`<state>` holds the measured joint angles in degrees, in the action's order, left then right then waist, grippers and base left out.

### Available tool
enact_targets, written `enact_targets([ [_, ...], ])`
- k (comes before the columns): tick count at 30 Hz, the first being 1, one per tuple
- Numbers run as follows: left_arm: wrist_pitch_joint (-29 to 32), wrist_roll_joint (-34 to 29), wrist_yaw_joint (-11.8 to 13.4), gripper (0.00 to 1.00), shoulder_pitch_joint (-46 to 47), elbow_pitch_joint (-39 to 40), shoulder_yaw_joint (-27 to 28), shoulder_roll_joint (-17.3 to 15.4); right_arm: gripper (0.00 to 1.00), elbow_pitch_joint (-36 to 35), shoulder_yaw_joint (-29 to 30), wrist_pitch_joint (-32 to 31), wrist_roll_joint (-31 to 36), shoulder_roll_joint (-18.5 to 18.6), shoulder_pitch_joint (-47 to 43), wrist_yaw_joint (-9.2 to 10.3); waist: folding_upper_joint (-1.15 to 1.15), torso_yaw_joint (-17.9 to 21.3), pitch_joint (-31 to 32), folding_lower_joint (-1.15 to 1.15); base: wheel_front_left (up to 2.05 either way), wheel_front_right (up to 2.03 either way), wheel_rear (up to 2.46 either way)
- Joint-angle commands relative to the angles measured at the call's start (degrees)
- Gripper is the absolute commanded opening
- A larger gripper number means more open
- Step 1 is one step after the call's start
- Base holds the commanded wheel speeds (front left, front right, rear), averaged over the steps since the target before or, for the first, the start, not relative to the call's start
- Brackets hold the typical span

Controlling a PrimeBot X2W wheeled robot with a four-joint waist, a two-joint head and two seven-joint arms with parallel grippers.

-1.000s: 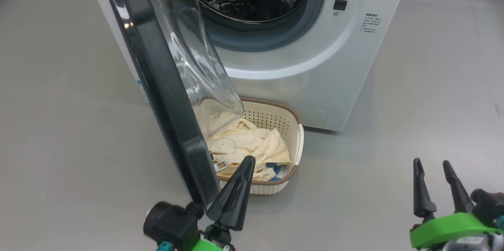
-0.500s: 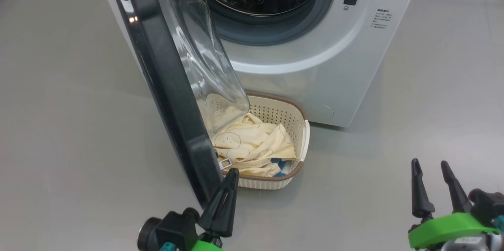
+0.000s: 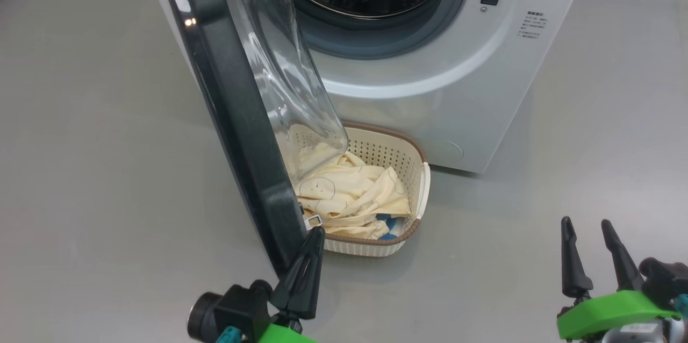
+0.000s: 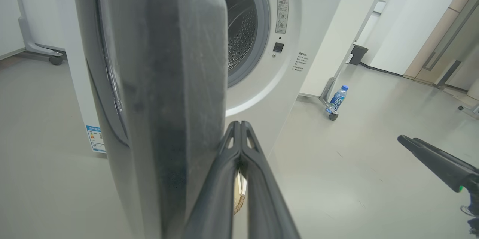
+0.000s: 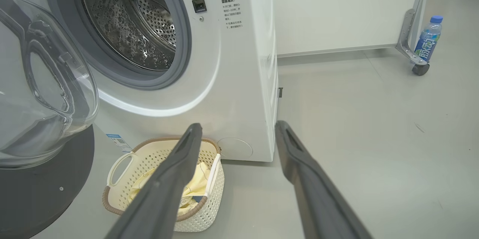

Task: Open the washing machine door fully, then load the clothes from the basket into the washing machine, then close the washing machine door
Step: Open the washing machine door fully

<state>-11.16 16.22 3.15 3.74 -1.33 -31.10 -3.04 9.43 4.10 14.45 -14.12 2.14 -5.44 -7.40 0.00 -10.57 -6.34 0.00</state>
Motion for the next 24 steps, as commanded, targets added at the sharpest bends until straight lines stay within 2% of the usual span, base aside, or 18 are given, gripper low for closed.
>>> enact_targets([
  [1, -0.6, 0.3, 0.4, 0.0, 2.4, 1.5, 2.0, 0.0, 1.0, -1.6, -1.2, 0.5, 0.1, 0.7, 2.4, -0.09, 0.0, -0.4, -0.2, 0.0, 0.0, 0.0, 0.0],
  [12, -1.1, 0.0, 1.4, 0.0, 2.9, 1.1, 2.3, -0.3, 1.0, -1.4, -1.6, 0.5, 0.3, 0.7, 2.8, -0.09, 0.0, -2.4, -0.7, 0.0, 0.0, 0.0, 0.0],
  [24, -1.3, -0.8, 4.0, 0.0, 3.4, 1.0, 3.4, -0.9, 1.0, -1.4, -1.6, 0.5, 0.2, 0.7, 2.8, -0.09, 0.0, -4.5, -1.3, 0.0, 0.0, 0.0, 0.0],
])
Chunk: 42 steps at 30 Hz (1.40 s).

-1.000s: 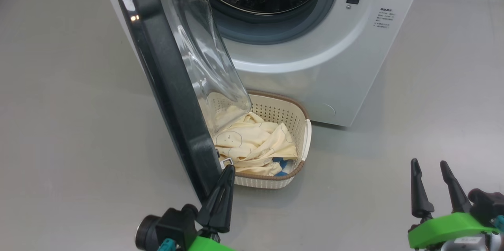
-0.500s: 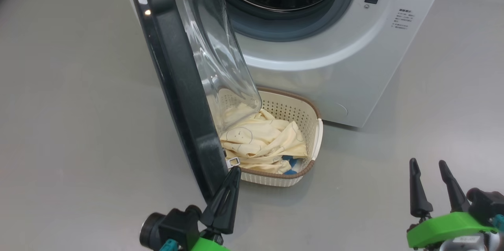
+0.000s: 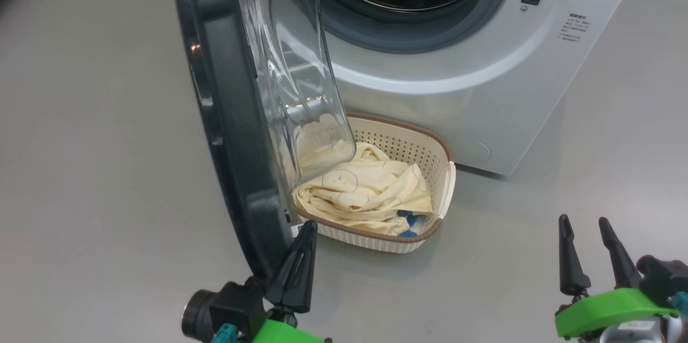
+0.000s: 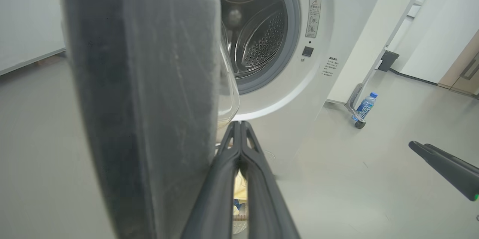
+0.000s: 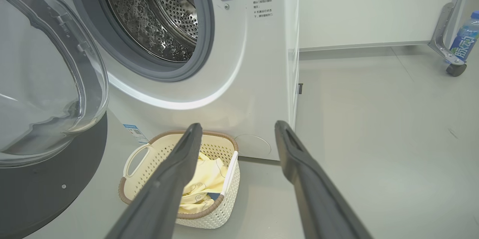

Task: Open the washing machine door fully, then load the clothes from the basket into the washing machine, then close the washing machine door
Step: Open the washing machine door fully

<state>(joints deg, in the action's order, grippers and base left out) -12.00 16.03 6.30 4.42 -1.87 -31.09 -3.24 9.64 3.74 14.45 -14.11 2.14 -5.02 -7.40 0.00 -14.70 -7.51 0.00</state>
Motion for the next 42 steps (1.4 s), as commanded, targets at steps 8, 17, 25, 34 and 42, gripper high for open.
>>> enact_targets([
  [8, -0.7, -0.4, 3.2, 0.0, 2.9, 1.1, 6.3, -2.0, 1.0, -1.5, -1.2, 0.5, 0.6, 0.7, 2.8, -0.09, 0.0, -3.4, -0.5, 0.0, 0.0, 0.0, 0.0],
  [17, -1.5, 1.5, 5.7, 0.0, 3.5, -2.5, 11.3, -3.1, 1.0, -1.1, -1.3, 0.5, 0.9, 0.7, 2.6, -0.09, 0.0, -5.6, 0.2, 0.0, 0.0, 0.0, 0.0],
  [25, -2.3, 2.5, 6.6, 0.0, 5.5, -7.3, 15.3, -4.6, 1.0, -0.9, -1.2, 0.5, 1.1, 0.7, 2.0, -0.09, 0.0, -6.7, 0.7, 0.0, 0.0, 0.0, 0.0],
  [34, -2.9, 2.9, 7.0, 0.0, 9.9, -14.8, 20.3, -5.3, 1.0, -0.8, -1.4, 0.5, 1.7, 0.7, 1.9, -0.09, 0.0, -7.7, 1.0, 0.0, 0.0, 0.0, 0.0],
  [42, -3.0, 1.5, 6.7, 0.0, 13.8, -18.8, 26.8, -6.0, 1.0, -0.7, -1.9, 0.5, 1.9, 1.1, 2.0, -0.09, 0.0, -7.3, 0.4, 0.0, 0.0, 0.0, 0.0],
])
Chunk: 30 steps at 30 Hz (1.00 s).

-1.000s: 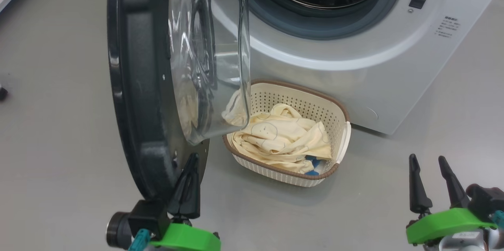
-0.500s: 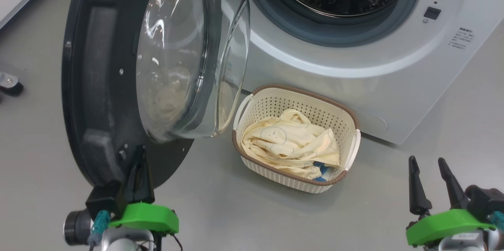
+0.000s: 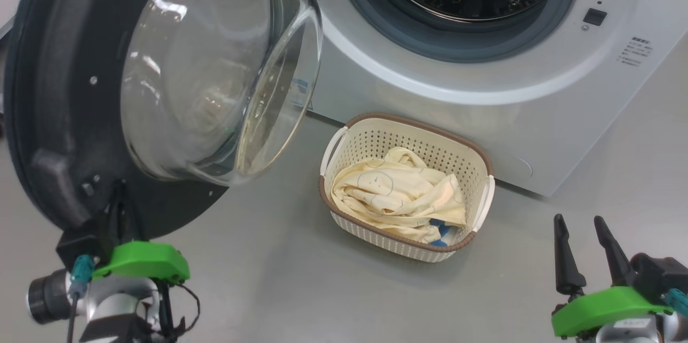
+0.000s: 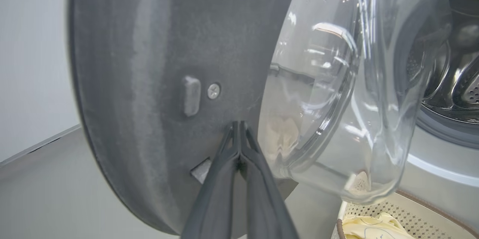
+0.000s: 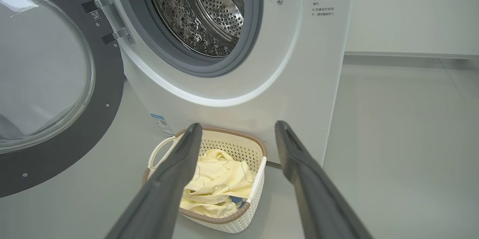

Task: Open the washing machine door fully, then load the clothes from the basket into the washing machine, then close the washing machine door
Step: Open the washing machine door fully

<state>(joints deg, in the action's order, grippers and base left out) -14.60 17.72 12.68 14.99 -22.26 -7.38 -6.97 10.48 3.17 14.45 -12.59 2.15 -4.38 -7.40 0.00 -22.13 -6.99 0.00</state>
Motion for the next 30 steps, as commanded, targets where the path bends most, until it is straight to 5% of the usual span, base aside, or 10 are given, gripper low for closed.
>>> enact_targets([
  [1, -0.4, -0.5, 0.4, 0.0, 3.7, 0.9, 3.9, -2.4, 1.0, -1.5, -1.4, 0.5, 0.4, 1.2, 1.4, -0.09, 0.0, 0.2, -0.3, 0.0, 0.0, 0.0, 0.0],
  [17, -0.4, -3.4, -0.3, 0.0, 10.8, -6.8, 18.7, -3.5, 1.0, -1.6, -1.9, 0.5, 0.7, 3.4, 2.5, -0.09, 0.0, 3.5, -4.1, 0.0, 0.0, 0.0, 0.0],
  [30, -0.4, -6.8, -1.9, 0.0, 13.5, -8.2, 25.5, -3.3, 1.0, -1.7, -1.9, 0.5, 0.8, 4.1, 3.5, -0.09, 0.0, 5.4, -6.3, 0.0, 0.0, 0.0, 0.0],
])
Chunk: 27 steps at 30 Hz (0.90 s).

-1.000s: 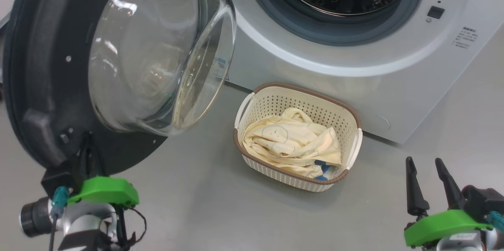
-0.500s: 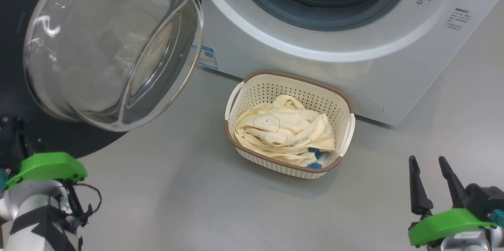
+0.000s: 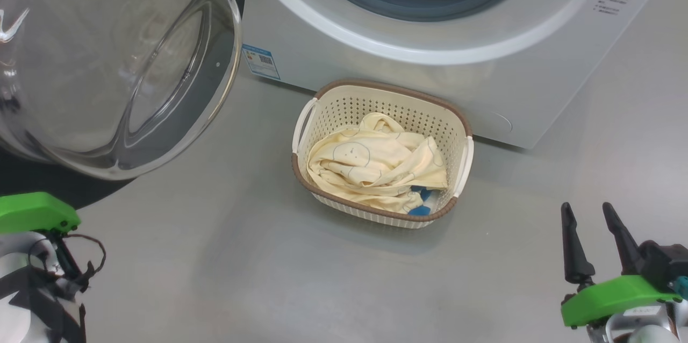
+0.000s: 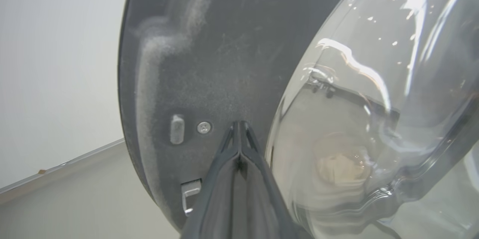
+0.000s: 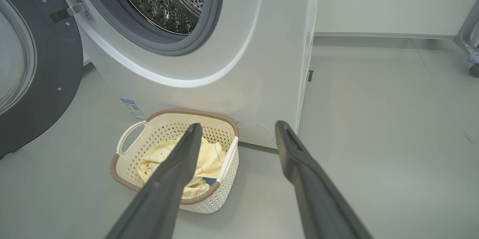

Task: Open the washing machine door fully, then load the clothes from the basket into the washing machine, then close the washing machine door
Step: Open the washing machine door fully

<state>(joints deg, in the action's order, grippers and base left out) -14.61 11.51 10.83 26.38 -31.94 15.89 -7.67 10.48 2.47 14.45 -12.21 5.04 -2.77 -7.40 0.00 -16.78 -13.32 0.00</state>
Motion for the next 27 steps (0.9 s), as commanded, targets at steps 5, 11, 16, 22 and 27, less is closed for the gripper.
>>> enact_targets([
  [5, -0.4, -2.1, -0.6, 0.0, 1.6, 2.7, 3.3, -0.9, 1.0, -1.5, -0.9, 0.5, 0.4, 0.8, 2.0, -0.09, 0.0, -0.2, 0.4, 0.0, 0.0, 0.0, 0.0],
  [11, -0.4, -2.9, -2.2, 0.0, -0.8, 6.7, 4.0, 1.5, 1.0, -1.3, -1.0, 0.5, 0.1, 0.1, 1.8, -0.09, 0.0, -0.9, 2.0, 0.0, 0.0, 0.0, 0.0],
  [16, -0.4, -3.7, -3.7, 0.0, -3.7, 11.6, 3.0, 3.2, 1.0, -1.1, -1.1, 0.5, 0.2, -0.4, 1.4, -0.09, 0.0, -1.5, 3.6, 0.0, 0.0, 0.0, 0.0],
  [22, -0.4, -3.3, -6.2, 0.95, -6.8, 17.8, 0.2, 4.3, 1.0, -1.0, -1.4, 0.5, 0.0, -1.0, 1.3, -0.09, 0.0, -1.5, 5.1, 0.0, 0.0, 0.0, 0.0],
  [27, -0.4, -2.1, -8.2, 1.0, -9.9, 21.7, -3.8, 4.7, 1.0, -1.2, -2.0, 0.5, 0.1, -1.4, 1.6, -0.09, 0.0, 0.0, 6.2, 0.0, 0.0, 0.0, 0.0],
])
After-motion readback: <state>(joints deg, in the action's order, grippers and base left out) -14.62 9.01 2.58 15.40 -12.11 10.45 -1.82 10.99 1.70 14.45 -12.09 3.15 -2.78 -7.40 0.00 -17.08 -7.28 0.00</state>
